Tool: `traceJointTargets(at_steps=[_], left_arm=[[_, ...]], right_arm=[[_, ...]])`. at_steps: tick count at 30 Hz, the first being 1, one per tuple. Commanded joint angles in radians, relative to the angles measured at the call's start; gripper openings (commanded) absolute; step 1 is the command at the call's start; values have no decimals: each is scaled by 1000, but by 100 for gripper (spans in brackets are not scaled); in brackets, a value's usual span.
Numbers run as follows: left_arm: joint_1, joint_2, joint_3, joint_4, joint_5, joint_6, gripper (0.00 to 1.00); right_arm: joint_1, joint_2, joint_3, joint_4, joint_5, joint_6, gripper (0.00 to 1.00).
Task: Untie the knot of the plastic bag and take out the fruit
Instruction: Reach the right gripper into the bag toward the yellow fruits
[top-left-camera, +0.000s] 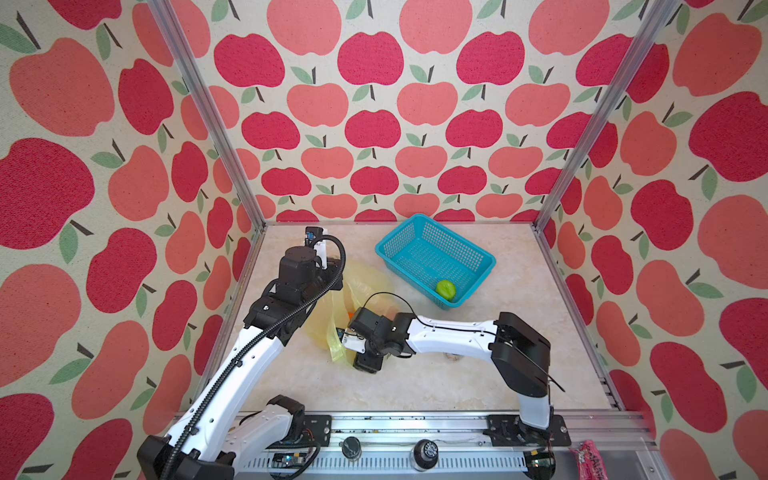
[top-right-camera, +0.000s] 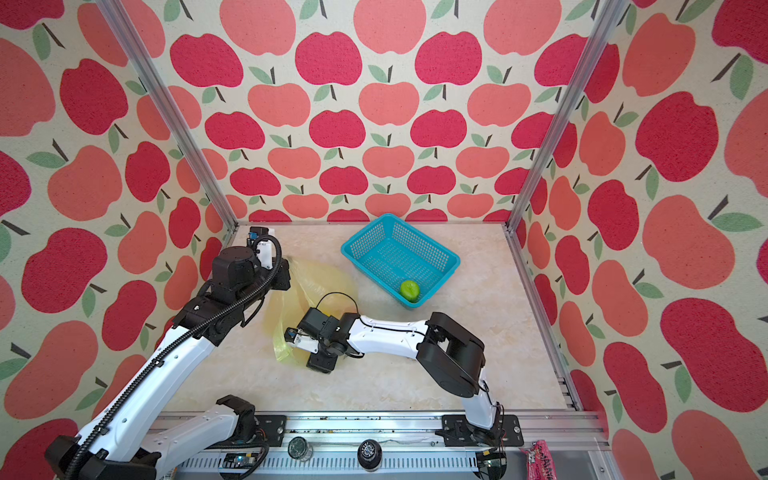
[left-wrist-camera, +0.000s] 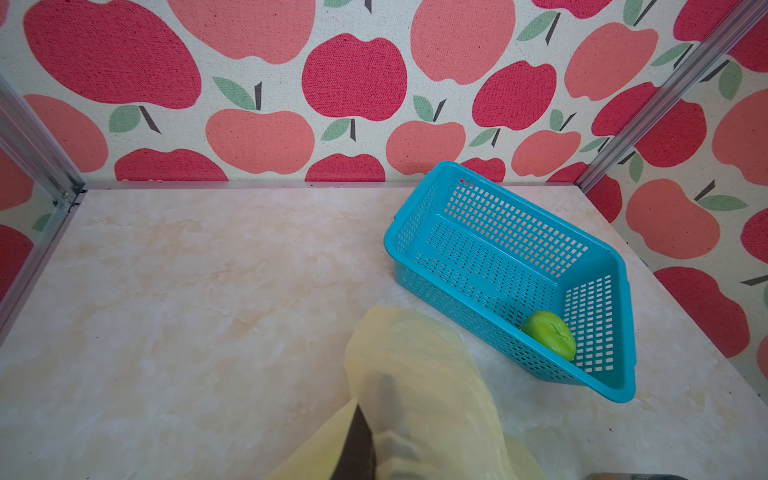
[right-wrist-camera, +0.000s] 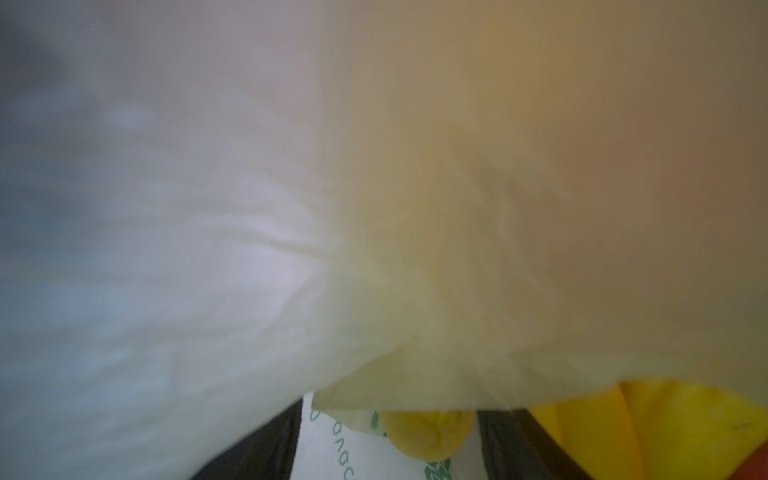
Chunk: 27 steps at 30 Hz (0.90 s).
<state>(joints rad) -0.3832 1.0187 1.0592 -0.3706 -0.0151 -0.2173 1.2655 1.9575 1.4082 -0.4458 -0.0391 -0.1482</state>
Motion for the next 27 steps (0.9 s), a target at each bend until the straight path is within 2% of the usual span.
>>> traceJointTargets(at_steps=[1, 7, 13, 17, 22, 25, 27], left_arm=[[-2, -16, -1, 1, -3, 9, 0], [-3, -16, -2, 1, -1, 7, 0], [-6, -15, 1, -2, 4, 6, 0], [-6, -23, -2, 0, 1, 7, 0], [-8, -28, -3, 1, 1, 6, 0], [-8, -27, -3, -1, 0, 7, 0], [-8, -27, -3, -1, -2, 7, 0]], right_arm=[[3, 36, 36, -41, -24, 7, 72], [-26, 143, 146, -93, 48, 58, 75], [-40, 223, 226, -80, 24, 86, 75], [-39, 271, 279, -112, 25, 117, 70], [-53, 213, 228, -46, 6, 173, 55], [-53, 141, 154, 19, -31, 193, 55], [-52, 63, 81, 84, -37, 188, 61]])
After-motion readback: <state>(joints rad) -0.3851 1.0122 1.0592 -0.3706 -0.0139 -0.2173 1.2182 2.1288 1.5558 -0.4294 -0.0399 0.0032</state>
